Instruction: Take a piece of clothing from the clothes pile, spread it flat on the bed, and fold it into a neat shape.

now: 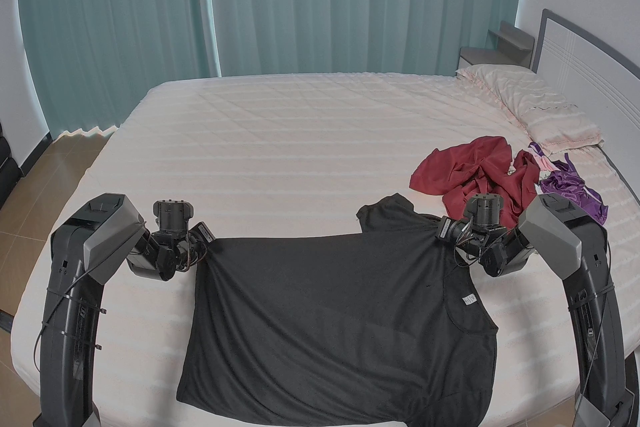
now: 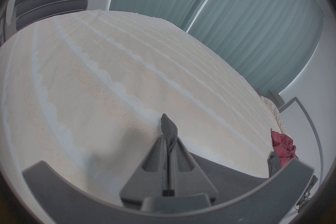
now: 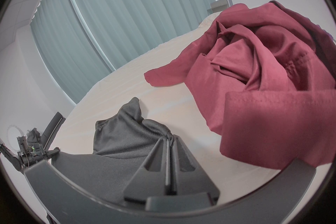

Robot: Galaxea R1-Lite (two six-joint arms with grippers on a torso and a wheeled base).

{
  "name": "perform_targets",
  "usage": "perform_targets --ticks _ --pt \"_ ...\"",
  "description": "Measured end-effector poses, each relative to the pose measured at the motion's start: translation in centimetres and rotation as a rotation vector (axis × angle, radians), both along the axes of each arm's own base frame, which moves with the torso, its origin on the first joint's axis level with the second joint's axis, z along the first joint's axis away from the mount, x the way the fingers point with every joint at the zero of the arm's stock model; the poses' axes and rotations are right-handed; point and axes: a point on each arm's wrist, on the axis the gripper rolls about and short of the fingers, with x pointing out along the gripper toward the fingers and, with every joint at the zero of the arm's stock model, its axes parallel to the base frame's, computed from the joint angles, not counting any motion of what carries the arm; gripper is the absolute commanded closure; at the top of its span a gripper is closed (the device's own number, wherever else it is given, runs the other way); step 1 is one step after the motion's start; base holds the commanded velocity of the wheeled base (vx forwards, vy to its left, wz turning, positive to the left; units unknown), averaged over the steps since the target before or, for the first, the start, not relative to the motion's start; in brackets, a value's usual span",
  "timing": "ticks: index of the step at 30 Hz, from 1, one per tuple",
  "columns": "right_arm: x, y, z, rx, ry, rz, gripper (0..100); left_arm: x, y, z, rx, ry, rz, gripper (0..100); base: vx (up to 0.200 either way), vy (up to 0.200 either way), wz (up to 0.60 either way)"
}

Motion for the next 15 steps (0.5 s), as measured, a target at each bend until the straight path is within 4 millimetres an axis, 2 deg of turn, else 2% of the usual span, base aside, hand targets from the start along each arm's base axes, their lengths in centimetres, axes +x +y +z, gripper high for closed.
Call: perform_targets --ticks 1,8,15 --pt "0.0 0.0 -0.1 -0.001 0.002 -0.001 0 0.0 0.0 0.0 0.000 0.002 -0.001 0 0.000 0.000 0.00" --pt "-0.6 1.2 -0.6 -0.011 0.021 0.028 0 -0.2 -0.3 -0.2 0.011 0.022 -0.014 0 0.000 0.000 0.00" --pt "-1.3 1.1 -0.3 -0.016 0.039 0.028 0 -0.5 -0.1 0.0 0.008 0.024 -0.009 0 0.000 0.000 0.00"
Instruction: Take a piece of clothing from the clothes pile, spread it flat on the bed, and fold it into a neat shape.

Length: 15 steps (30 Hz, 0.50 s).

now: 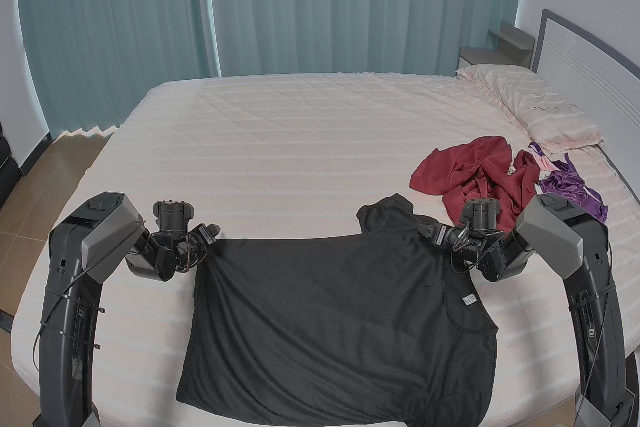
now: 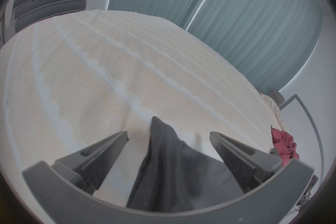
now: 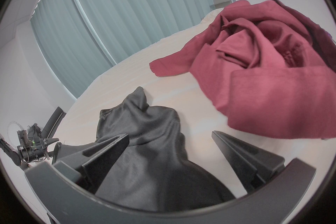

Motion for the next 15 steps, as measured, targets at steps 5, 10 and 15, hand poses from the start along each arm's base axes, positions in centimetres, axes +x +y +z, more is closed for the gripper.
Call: perform_targets --ticks 5,10,15 --pt "-1.8 -1.0 0.7 -0.003 0.050 -0.016 0 -1.5 0.6 0.7 0.000 0.021 0.006 0 0.000 0.000 0.00" --pt "-5.0 -1.5 2.0 0.003 0.090 -0.024 0 -4.7 0.9 1.5 0.001 0.040 0.002 0 0.000 0.000 0.00" --pt "-8.2 -1.9 3.5 0.011 0.098 -0.045 0 -9.1 1.0 2.3 -0.019 0.061 -0.028 0 -0.120 0.000 0.00"
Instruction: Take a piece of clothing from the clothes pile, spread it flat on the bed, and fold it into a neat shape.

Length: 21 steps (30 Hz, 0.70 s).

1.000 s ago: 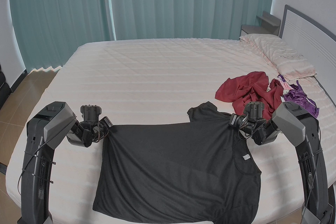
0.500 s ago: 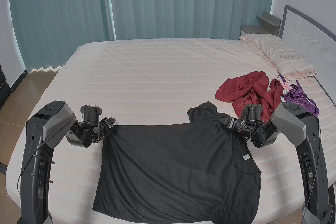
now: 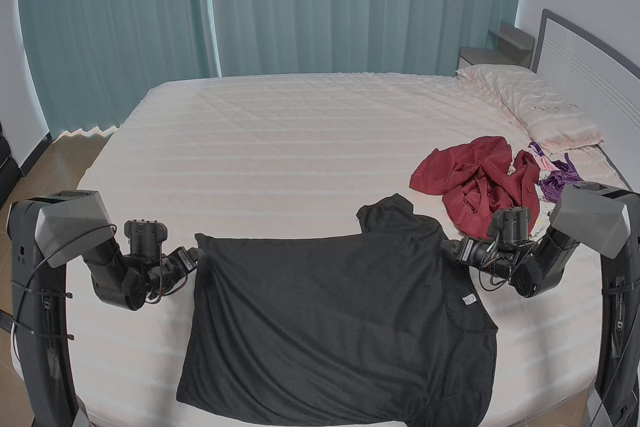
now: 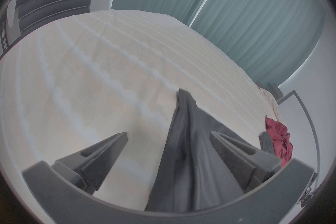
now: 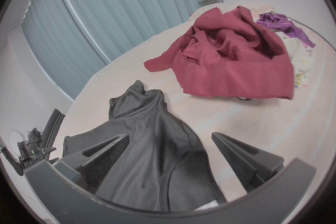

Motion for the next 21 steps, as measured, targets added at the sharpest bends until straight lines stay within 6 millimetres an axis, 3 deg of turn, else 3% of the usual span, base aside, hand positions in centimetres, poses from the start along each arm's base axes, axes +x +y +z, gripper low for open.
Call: perform_targets --ticks 14,18,21 --pt "-10.0 0.5 0.9 0.113 0.062 -0.072 0 -13.8 -0.6 1.2 -0.100 0.113 -0.077 0 -0.200 0.000 0.00" --pt "-12.2 0.6 1.3 0.164 0.033 -0.081 0 -15.8 -1.1 1.5 -0.113 0.129 -0.102 0 -0.200 0.000 0.00" --pt "-13.2 0.6 1.1 0.181 0.032 -0.083 0 -16.5 -1.7 1.5 -0.113 0.142 -0.128 0 0.000 0.000 0.00"
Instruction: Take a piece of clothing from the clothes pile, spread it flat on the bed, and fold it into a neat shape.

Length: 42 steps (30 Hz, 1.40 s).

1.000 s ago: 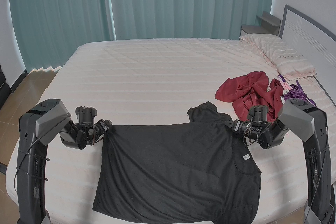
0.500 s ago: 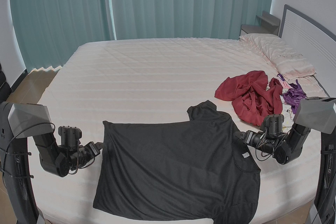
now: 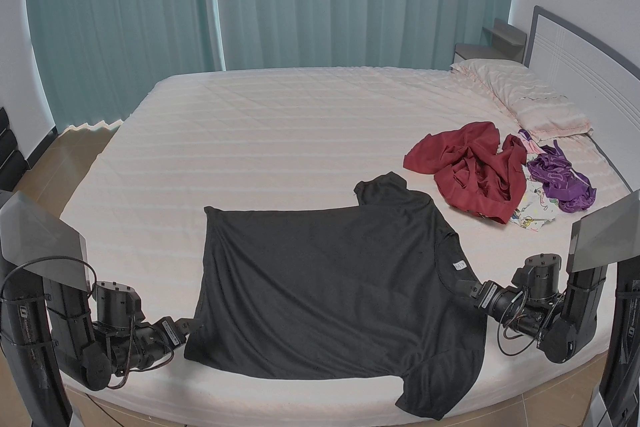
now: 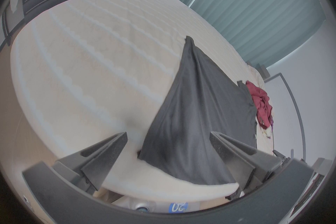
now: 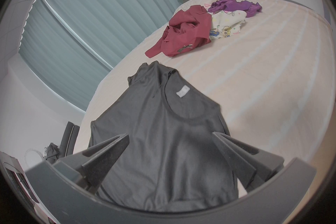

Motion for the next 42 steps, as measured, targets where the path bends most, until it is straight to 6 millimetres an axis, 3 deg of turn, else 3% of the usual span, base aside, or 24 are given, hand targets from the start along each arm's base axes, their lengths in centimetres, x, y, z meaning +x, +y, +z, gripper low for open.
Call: perform_targets --ticks 6,21,22,33,42 --pt "-0.9 0.1 -1.0 0.005 0.024 0.004 0 -0.3 -1.3 -0.9 0.039 0.013 -0.024 0 0.000 0.000 0.00" --pt "-1.4 0.2 -1.6 0.017 0.059 0.001 0 2.3 -3.9 -3.5 0.167 -0.042 0.029 0 0.000 0.000 0.00" --pt "-1.4 0.2 -1.6 0.017 0.059 0.002 0 2.3 -3.9 -3.6 0.168 -0.041 0.028 100 0.000 0.000 0.00" --pt "-1.5 0.3 -1.7 0.014 0.064 0.006 0 2.1 -4.3 -4.4 0.228 -0.029 0.048 100 0.000 0.000 0.00" --pt "-2.1 0.2 -1.8 -0.012 0.082 0.020 0 -0.8 -4.0 -4.6 0.337 0.061 -0.005 100 0.000 0.000 0.00"
